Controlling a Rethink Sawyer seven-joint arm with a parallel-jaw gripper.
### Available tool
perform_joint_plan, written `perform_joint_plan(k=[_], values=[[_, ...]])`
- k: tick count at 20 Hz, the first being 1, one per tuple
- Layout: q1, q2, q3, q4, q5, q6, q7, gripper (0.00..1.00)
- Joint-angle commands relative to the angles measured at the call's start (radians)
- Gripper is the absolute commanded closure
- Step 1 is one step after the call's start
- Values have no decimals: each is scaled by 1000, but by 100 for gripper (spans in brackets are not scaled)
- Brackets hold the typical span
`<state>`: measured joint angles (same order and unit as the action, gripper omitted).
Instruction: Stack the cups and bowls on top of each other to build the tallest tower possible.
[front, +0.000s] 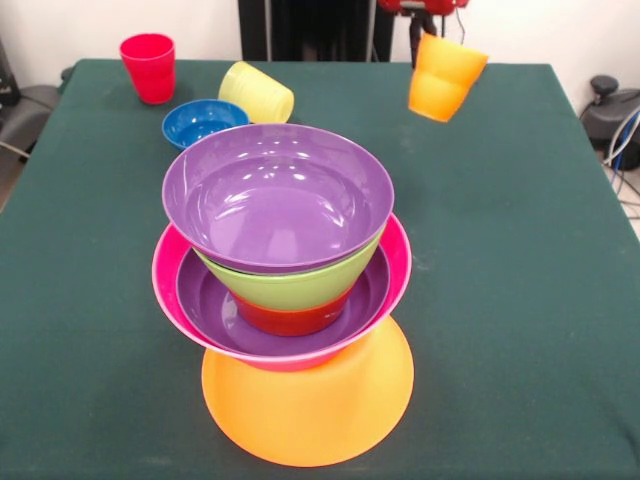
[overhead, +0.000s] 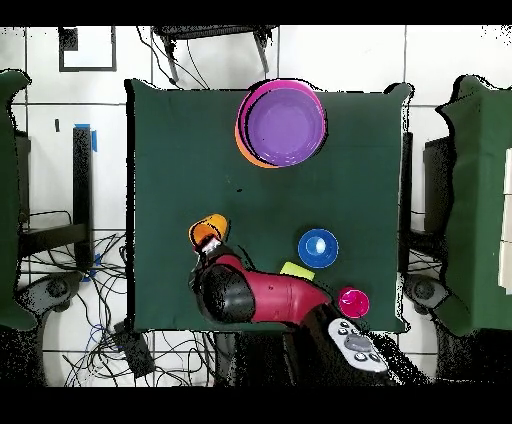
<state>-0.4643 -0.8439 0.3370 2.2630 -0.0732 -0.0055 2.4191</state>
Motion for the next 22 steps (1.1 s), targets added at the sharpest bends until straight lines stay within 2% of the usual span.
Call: perform_joint_plan(k=[1,4,7,14,22], values=[[-37,-149,175,9,119,269,83,100],[-65,-223,213,-26,188,429,35,100],[-89,-229,232,-85,206,507,-16,100],[-99,-181,187,-301,137,646,-83,100],[-107,-159,166,-451,106,742,-93,100]])
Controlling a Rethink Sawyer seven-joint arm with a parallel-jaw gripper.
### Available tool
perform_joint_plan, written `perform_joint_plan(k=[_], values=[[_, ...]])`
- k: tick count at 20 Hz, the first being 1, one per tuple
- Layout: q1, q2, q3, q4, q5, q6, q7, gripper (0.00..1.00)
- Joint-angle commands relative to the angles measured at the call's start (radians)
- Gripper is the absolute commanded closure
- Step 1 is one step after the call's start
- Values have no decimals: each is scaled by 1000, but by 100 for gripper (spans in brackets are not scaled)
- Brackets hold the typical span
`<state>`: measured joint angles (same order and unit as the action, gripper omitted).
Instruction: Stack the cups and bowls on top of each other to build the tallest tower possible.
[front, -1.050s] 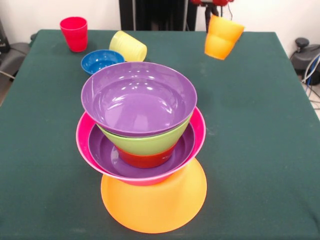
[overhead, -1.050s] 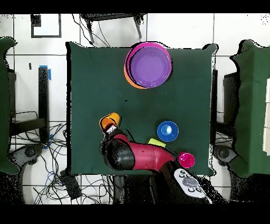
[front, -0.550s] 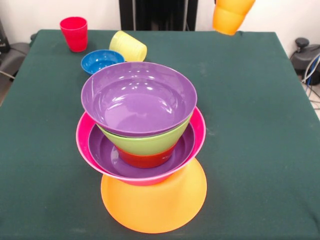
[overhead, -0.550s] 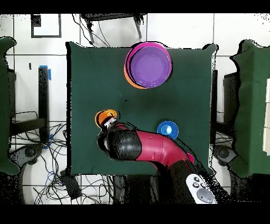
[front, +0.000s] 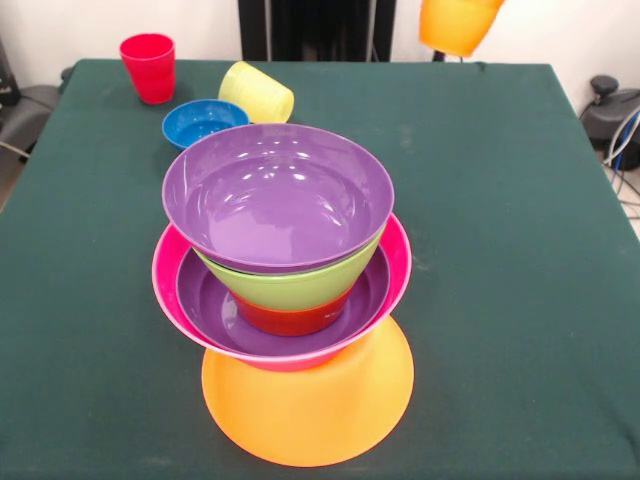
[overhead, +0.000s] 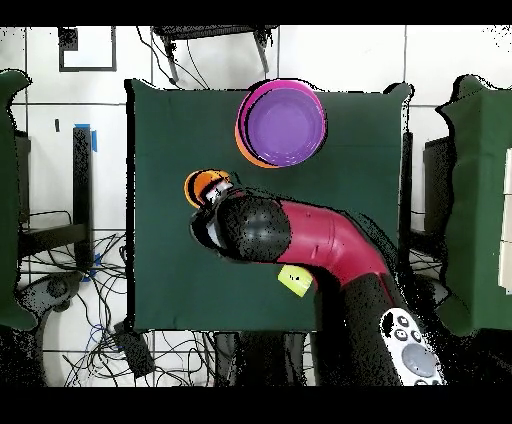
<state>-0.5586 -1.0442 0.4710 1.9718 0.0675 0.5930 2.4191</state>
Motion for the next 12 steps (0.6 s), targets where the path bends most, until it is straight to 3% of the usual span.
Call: perform_joint_plan(k=[1,7,12], values=[[-13,44,32,-171,-35,151,-93,100],[-12,78,10,-255,-78,173,-109,100],[-46,138,13,-292,-98,151,-145,100]])
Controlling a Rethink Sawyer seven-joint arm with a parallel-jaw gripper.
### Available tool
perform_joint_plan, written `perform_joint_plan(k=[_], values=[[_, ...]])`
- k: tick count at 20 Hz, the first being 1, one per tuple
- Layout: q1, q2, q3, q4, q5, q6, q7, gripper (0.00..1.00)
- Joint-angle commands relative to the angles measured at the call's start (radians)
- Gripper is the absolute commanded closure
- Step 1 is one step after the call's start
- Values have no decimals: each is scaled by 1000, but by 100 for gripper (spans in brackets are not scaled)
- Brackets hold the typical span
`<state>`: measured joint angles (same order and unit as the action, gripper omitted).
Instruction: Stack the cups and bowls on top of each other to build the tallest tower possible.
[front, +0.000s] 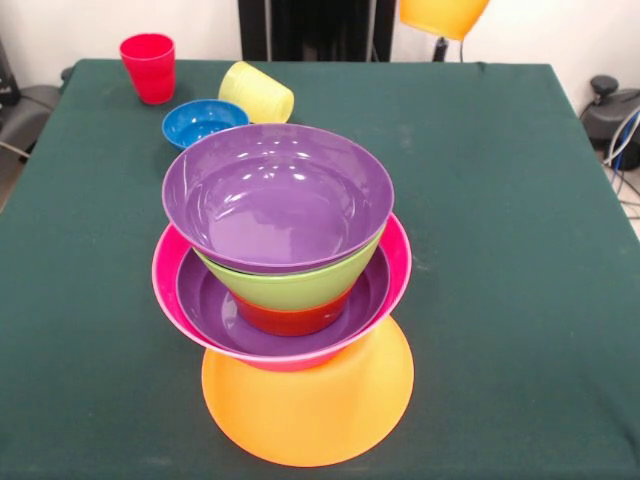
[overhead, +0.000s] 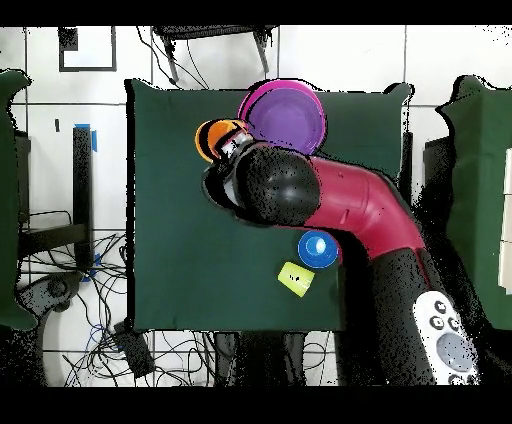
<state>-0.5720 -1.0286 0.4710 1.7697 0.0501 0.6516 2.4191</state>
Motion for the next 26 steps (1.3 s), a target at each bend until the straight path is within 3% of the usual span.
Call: perform_joint_plan(k=[1,17,26], values=[[-39,138,15,-92,-82,80,-148,100],[-113,307,70,-89,-126,-56,-153,100],[-143,362,123,-131,-133,-59,-155,100]])
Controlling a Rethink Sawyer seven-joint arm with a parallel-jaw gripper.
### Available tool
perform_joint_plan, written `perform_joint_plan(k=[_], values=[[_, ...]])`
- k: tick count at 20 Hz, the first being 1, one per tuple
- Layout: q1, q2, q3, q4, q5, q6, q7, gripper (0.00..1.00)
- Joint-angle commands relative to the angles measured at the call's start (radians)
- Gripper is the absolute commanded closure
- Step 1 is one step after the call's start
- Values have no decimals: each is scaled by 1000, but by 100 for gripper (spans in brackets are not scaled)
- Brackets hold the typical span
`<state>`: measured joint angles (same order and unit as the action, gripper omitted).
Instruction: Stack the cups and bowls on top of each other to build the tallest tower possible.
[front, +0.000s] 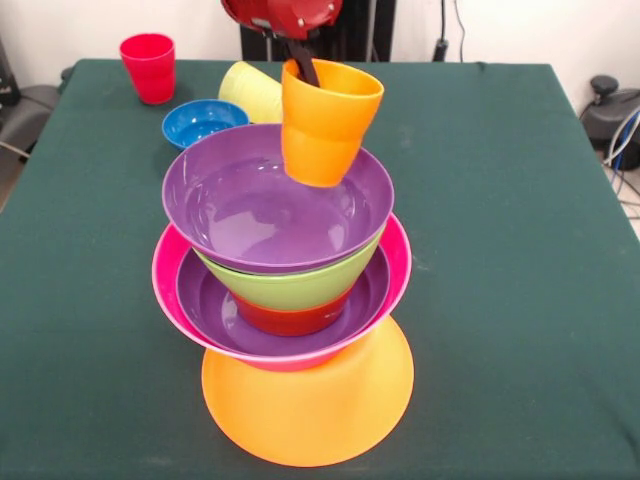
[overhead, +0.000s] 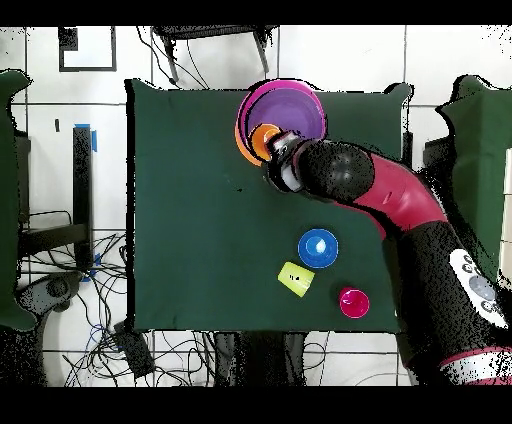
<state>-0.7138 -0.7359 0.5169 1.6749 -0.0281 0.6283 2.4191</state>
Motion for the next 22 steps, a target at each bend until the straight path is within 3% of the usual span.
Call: perform_joint_plan(k=[1,22], values=[[-4,75,82,-44,-58,-35,-158,100],[-17,168,113,-188,-109,34,-193,100]])
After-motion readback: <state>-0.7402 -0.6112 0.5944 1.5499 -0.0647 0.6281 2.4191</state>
